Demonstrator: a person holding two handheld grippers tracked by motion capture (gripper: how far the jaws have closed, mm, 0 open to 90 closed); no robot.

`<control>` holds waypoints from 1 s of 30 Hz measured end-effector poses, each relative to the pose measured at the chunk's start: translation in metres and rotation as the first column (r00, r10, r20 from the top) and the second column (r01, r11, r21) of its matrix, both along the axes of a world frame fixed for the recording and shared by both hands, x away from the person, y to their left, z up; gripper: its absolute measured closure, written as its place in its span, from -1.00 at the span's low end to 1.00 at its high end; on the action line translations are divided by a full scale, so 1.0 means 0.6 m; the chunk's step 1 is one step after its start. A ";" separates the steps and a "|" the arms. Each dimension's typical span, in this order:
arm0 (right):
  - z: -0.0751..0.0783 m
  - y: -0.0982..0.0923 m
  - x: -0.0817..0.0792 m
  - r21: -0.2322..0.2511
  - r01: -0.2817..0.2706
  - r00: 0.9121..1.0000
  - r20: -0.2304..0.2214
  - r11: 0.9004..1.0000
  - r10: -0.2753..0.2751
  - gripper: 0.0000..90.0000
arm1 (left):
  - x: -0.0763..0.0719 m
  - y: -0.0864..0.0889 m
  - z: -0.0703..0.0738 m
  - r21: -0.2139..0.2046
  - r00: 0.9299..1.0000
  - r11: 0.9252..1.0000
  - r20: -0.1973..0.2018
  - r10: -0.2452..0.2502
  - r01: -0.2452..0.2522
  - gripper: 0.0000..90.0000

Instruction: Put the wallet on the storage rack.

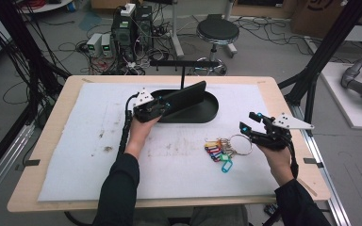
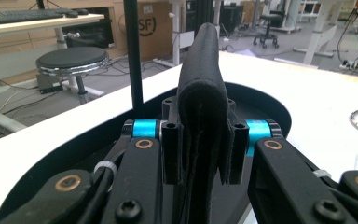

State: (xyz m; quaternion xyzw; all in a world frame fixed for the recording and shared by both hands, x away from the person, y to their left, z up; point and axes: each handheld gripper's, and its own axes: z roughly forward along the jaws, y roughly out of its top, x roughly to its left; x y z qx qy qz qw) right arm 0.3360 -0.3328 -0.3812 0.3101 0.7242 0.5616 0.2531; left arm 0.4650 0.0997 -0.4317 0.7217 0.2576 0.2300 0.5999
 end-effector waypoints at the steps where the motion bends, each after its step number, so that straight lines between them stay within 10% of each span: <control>1: 0.000 0.000 0.001 -0.002 0.000 1.000 0.001 1.000 0.000 -0.12 | 0.001 -0.002 -0.003 0.006 1.000 1.000 0.001 0.004 -0.004 0.65; 24: 0.000 -0.002 0.001 0.004 -0.005 1.000 -0.002 1.000 0.005 -0.13 | 0.007 0.002 -0.014 0.011 0.999 0.999 -0.030 0.044 -0.044 0.47; 30: -0.001 -0.002 0.002 0.005 -0.003 1.000 -0.005 1.000 0.003 -0.13 | 0.002 -0.004 -0.008 0.033 0.998 0.998 -0.030 0.061 -0.060 0.11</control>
